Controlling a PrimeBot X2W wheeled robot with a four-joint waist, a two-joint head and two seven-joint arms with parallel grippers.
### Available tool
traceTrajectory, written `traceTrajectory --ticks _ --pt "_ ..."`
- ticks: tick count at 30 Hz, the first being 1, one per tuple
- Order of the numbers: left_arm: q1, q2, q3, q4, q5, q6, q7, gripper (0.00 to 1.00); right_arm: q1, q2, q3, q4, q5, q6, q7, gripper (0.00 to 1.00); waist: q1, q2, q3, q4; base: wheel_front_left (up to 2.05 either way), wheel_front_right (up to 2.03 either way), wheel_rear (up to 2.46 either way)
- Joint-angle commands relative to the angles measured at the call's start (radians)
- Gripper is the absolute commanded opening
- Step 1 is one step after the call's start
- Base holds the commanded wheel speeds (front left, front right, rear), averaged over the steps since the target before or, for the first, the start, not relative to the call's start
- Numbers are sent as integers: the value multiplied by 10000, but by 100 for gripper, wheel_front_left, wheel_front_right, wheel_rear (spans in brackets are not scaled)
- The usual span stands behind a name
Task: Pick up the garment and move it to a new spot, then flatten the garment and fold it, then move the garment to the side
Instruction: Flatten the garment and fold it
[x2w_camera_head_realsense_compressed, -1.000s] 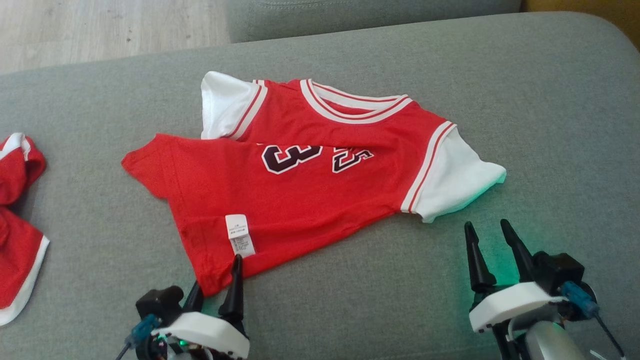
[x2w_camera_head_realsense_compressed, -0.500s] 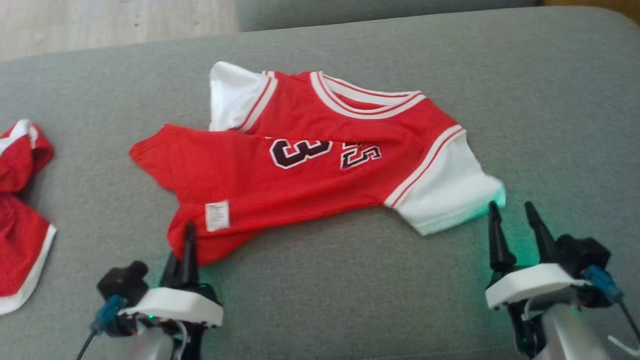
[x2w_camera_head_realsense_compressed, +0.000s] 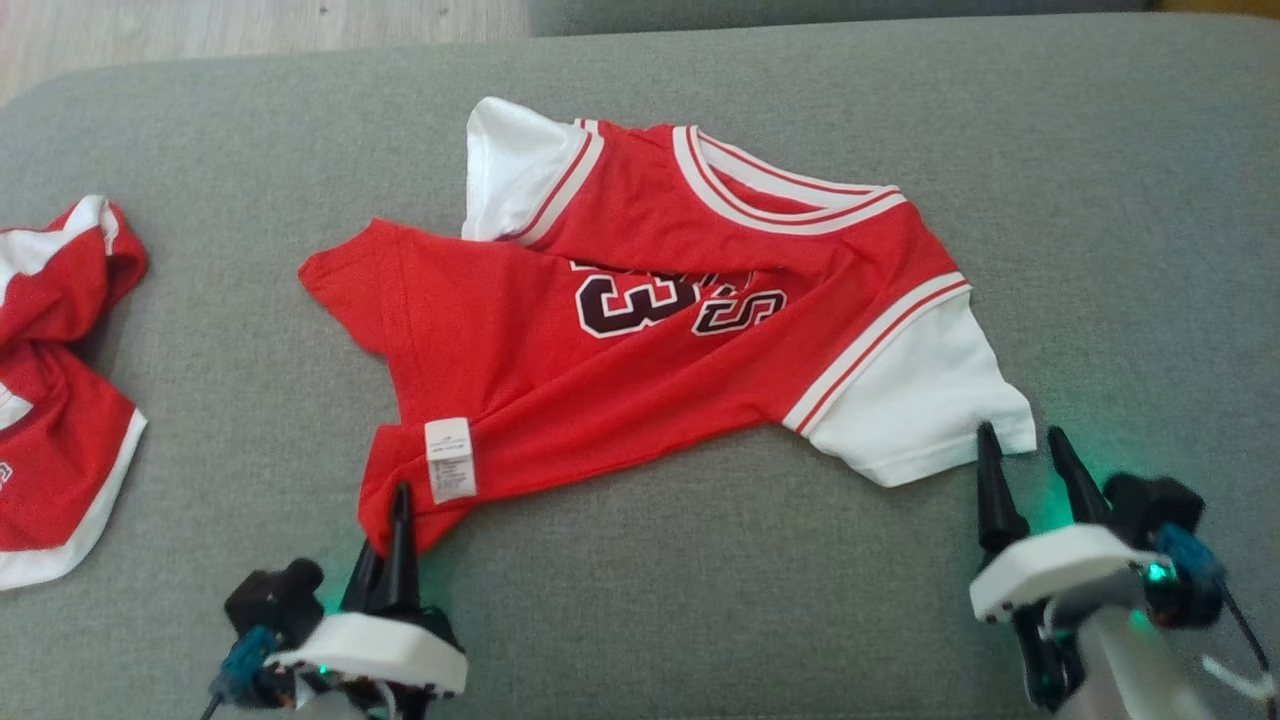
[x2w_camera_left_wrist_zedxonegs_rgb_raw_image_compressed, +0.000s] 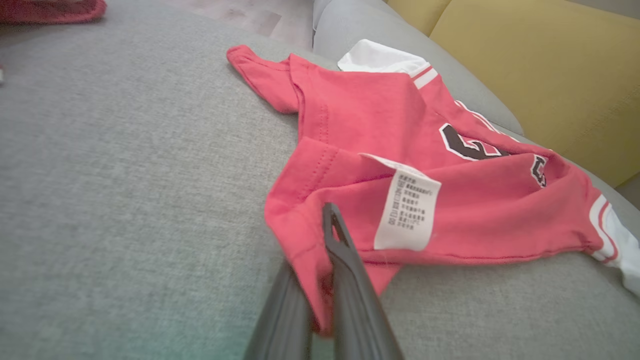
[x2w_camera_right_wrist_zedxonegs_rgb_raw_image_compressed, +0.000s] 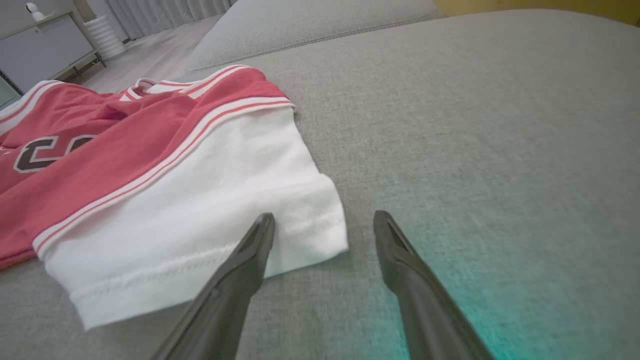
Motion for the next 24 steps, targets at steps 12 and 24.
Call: traceTrajectory --ticks 12,24 --pt "-593 54 -186 -192 98 17 -53 0 -1072 -20 1135 2053 654 -7 -65 0 0 0 81 249 0 0 0" --pt "-1510 1071 -273 -2555 182 17 -53 0 -1718 -109 1367 -2310 3071 -7 -65 0 0 0 -1671 -320 0 0 0"
